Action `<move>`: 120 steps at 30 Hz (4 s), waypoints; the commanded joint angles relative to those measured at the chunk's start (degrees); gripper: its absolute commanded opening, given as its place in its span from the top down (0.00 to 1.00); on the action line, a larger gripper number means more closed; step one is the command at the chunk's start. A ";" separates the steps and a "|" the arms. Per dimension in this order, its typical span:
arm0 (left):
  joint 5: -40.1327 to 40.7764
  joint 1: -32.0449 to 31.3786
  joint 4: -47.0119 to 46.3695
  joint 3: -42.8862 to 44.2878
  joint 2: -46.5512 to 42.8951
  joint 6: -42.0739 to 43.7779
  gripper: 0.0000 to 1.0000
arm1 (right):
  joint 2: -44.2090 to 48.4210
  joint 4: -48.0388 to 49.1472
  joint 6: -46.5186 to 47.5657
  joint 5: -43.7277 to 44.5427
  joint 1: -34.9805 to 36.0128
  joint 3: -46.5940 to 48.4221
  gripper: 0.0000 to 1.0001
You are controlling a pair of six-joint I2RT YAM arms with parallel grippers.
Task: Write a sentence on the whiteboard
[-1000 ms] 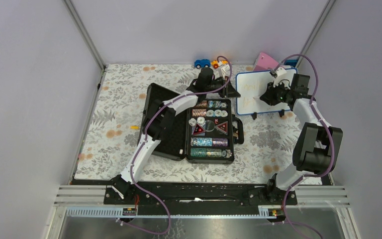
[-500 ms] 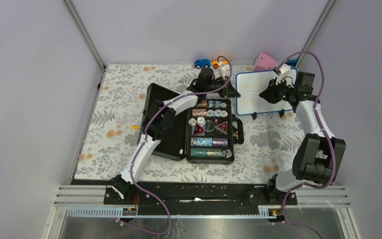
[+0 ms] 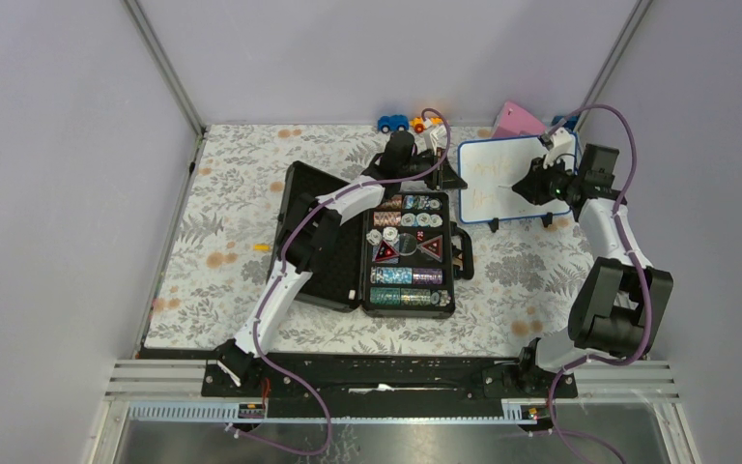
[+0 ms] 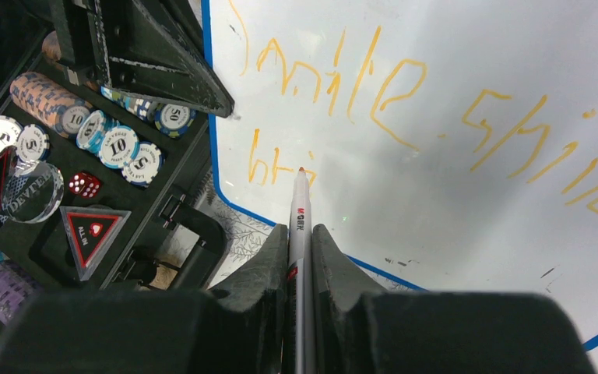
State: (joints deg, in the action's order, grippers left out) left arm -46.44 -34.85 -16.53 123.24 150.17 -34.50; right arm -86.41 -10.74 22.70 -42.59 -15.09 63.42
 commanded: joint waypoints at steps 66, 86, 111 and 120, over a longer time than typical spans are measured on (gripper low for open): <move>-0.52 1.29 -0.15 -0.84 -4.15 0.06 1.00 | -7.84 1.68 4.37 2.86 2.50 2.80 1.00; -0.06 1.41 0.18 -0.37 -3.80 0.09 1.00 | -6.23 -0.86 7.46 3.83 1.14 0.25 1.00; -0.15 1.39 0.01 0.02 -3.64 -0.29 1.00 | -7.04 -1.36 5.88 1.91 -0.38 3.87 1.00; -0.17 1.37 -0.16 0.14 -3.44 -0.48 1.00 | -7.70 -1.44 5.88 2.13 0.21 3.90 1.00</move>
State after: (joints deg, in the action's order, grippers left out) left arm -46.46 -34.61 -16.05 122.10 149.18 -34.15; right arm -93.93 -13.15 28.64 -40.01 -15.27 65.73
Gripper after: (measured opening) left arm 0.088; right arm 0.167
